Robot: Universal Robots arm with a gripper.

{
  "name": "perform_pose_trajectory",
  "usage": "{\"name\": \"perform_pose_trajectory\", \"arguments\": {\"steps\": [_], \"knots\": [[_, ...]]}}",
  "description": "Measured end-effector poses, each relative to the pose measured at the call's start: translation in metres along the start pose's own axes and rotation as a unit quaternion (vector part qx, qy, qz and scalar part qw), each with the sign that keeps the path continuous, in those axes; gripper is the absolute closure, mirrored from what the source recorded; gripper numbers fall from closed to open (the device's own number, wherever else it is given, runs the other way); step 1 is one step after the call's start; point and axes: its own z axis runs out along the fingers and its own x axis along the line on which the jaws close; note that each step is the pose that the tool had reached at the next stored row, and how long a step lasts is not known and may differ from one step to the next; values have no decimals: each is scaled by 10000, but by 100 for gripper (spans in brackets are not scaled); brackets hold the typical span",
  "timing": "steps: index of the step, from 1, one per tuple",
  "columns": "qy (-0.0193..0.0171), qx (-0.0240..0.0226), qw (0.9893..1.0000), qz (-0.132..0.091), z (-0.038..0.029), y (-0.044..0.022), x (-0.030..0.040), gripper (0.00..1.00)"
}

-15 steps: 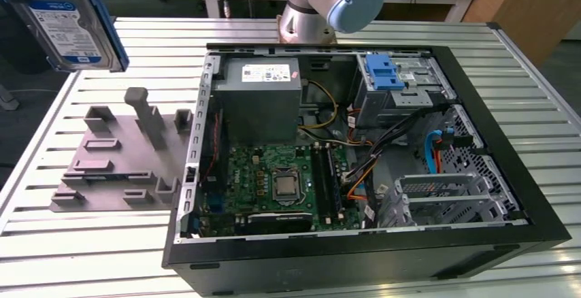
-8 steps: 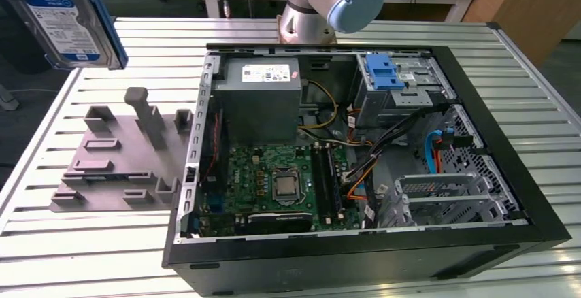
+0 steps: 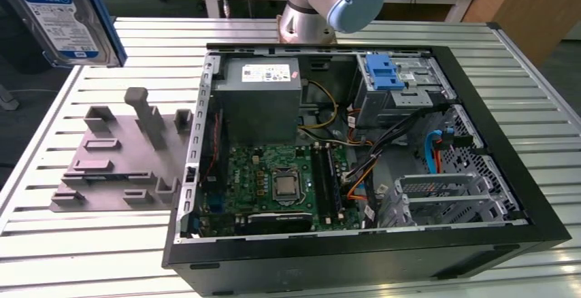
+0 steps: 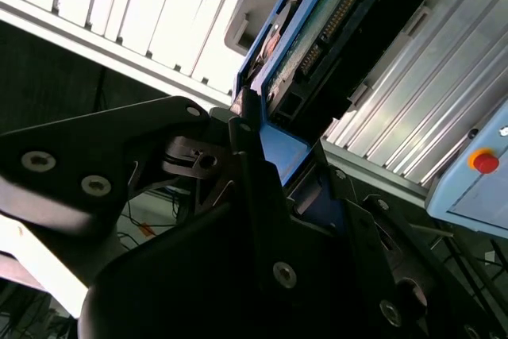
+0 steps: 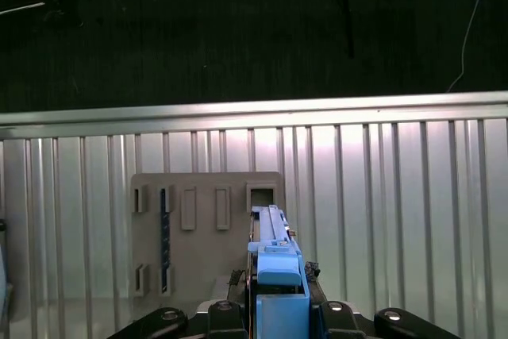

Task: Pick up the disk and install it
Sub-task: 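Pick up the disk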

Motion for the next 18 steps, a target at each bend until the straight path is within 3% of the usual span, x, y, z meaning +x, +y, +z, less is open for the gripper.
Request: {"name": "perform_pose_trajectory", "arguments": {"steps": [18], "knots": [[0, 0, 10000, 0, -152, 0, -1, 64]]}}
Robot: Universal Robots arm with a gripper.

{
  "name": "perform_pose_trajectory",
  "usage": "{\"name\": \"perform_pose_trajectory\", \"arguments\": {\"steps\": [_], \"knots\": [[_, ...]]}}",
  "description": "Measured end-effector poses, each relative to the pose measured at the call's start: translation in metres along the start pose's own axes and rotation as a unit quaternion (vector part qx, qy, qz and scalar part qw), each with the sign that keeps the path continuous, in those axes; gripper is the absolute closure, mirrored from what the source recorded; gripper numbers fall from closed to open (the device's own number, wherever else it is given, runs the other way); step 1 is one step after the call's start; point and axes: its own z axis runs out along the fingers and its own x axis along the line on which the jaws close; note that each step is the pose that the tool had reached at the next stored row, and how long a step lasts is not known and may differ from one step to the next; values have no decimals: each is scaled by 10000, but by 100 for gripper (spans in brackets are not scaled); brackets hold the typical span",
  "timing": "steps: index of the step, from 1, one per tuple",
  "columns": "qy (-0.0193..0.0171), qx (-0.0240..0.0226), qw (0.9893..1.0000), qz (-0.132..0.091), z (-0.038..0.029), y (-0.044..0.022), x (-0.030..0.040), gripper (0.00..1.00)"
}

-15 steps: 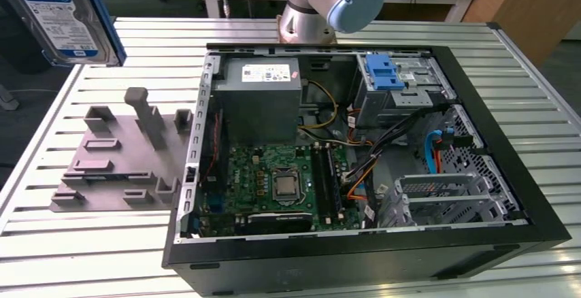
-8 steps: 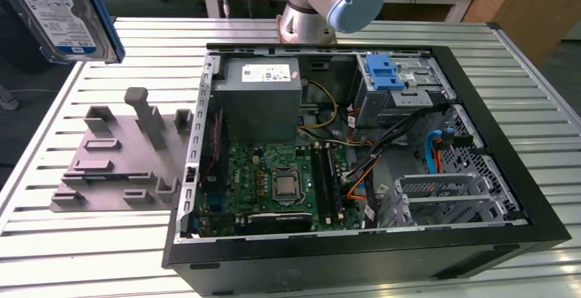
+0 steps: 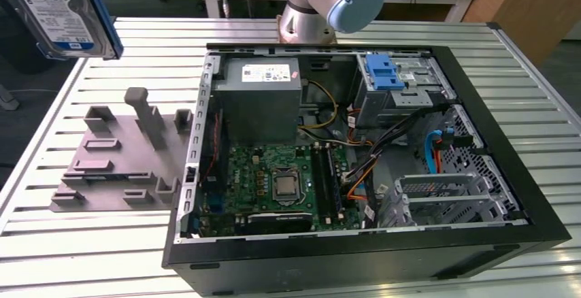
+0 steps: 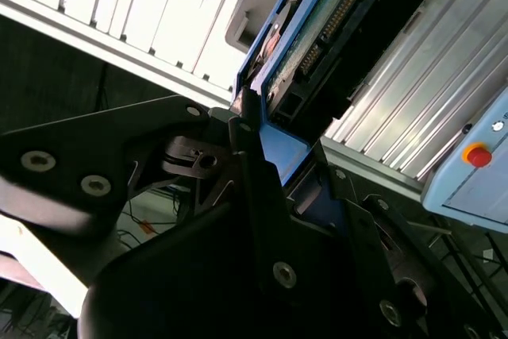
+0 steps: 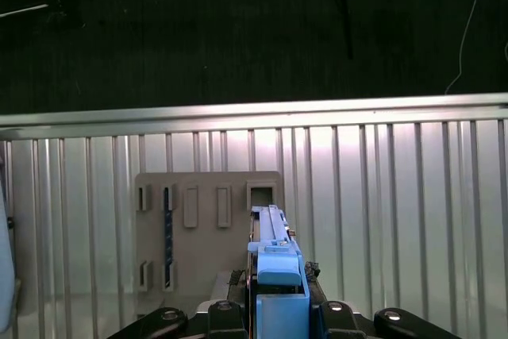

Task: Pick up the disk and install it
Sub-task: 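Pick up the disk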

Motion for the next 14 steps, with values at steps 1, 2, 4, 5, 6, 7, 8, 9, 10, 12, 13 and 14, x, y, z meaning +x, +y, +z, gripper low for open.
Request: {"name": "perform_pose_trajectory", "arguments": {"steps": [1, 2, 4, 5, 6, 7, 8, 9, 10, 12, 13, 14], "knots": [[0, 0, 10000, 0, -9, 0, 0, 64], [0, 0, 10000, 0, -18, 0, 0, 64], [0, 0, 10000, 0, -38, 0, 0, 64], [0, 0, 10000, 0, -47, 0, 0, 64], [0, 0, 10000, 0, -56, 0, 0, 64], [0, 0, 10000, 0, -66, 0, 0, 64], [0, 0, 10000, 0, -75, 0, 0, 64], [0, 0, 10000, 0, -85, 0, 0, 64], [0, 0, 10000, 0, -96, 0, 0, 64], [0, 0, 10000, 0, -116, 0, 0, 64], [0, 0, 10000, 0, -126, 0, 0, 64], [0, 0, 10000, 0, -136, 0, 0, 64]]}}
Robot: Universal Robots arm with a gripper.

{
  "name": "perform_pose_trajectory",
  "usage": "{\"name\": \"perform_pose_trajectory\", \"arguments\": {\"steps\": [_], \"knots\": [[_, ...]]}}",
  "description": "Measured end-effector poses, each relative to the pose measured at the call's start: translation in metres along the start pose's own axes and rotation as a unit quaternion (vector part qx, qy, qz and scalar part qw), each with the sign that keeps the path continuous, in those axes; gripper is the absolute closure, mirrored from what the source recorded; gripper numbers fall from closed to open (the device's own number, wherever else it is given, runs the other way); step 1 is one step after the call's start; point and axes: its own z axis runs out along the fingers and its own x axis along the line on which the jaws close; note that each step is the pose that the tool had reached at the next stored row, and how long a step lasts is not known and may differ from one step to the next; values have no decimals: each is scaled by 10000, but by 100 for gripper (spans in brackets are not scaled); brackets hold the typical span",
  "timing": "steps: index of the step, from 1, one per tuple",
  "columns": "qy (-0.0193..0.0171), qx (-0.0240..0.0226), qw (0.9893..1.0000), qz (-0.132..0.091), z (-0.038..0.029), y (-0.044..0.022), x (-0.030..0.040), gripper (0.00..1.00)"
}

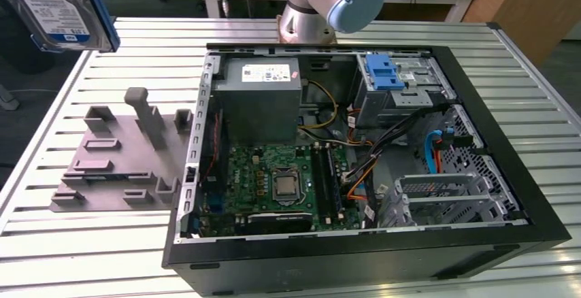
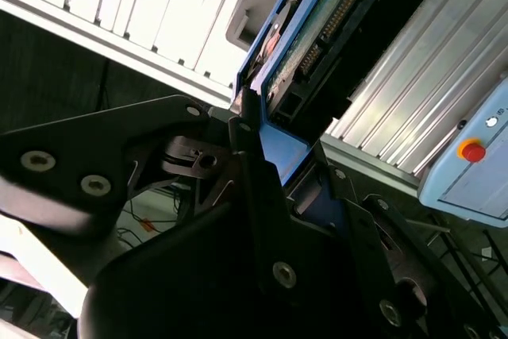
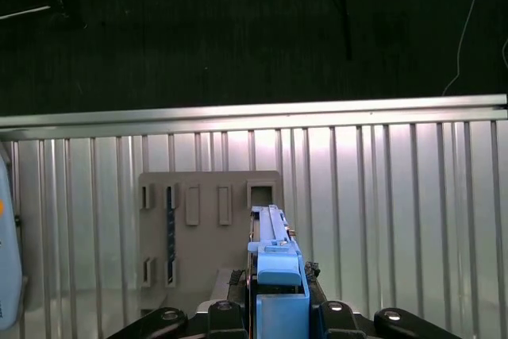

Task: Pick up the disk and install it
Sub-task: 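Pick up the disk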

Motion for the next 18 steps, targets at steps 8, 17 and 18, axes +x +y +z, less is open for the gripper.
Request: {"name": "perform_pose_trajectory", "arguments": {"steps": [8, 17, 18], "knots": [[0, 0, 10000, 0, -93, 0, 1, 64], [0, 0, 10000, 0, -192, 0, 2, 64], [0, -1, 10000, 0, -202, 0, 2, 64]]}}
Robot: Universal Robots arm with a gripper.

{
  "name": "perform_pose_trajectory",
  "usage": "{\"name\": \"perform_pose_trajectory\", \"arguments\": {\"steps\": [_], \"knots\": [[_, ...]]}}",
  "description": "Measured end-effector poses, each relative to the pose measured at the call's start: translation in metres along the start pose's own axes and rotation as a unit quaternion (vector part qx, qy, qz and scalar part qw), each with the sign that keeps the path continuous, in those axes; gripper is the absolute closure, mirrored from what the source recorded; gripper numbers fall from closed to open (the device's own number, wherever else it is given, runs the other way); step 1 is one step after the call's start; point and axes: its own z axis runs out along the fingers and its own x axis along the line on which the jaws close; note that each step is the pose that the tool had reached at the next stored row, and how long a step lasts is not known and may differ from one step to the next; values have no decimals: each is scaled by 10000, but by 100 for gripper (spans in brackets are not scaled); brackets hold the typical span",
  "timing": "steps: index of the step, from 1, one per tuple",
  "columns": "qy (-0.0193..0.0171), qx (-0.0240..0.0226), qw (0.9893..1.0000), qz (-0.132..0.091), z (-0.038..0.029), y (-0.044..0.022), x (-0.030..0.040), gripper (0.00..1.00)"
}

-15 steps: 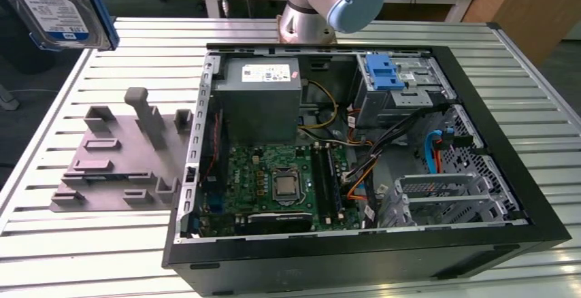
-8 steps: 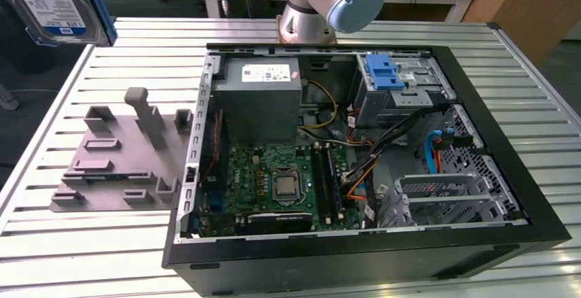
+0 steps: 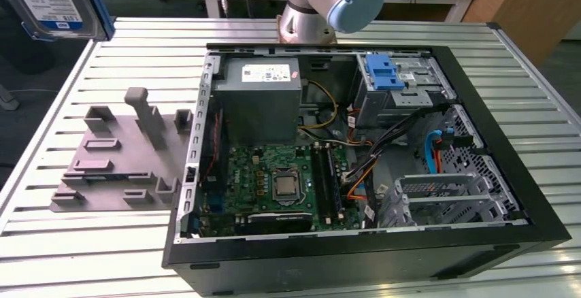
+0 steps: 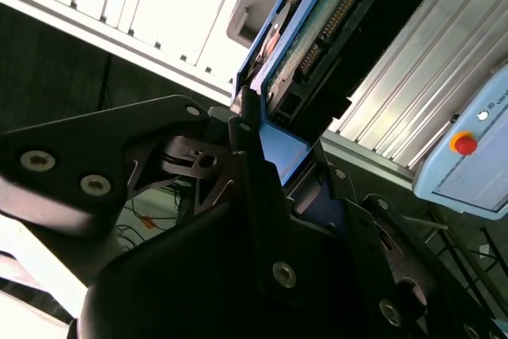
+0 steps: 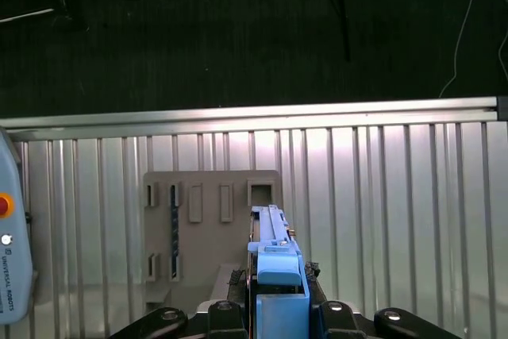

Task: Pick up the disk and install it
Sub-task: 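Pick up the disk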

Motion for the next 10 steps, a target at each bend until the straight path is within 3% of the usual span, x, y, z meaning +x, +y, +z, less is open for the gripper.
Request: {"name": "perform_pose_trajectory", "arguments": {"steps": [5, 10], "knots": [[0, 0, 10000, 0, -44, 0, -1, 64], [0, 0, 10000, 0, -46, 1, -1, 64]]}}
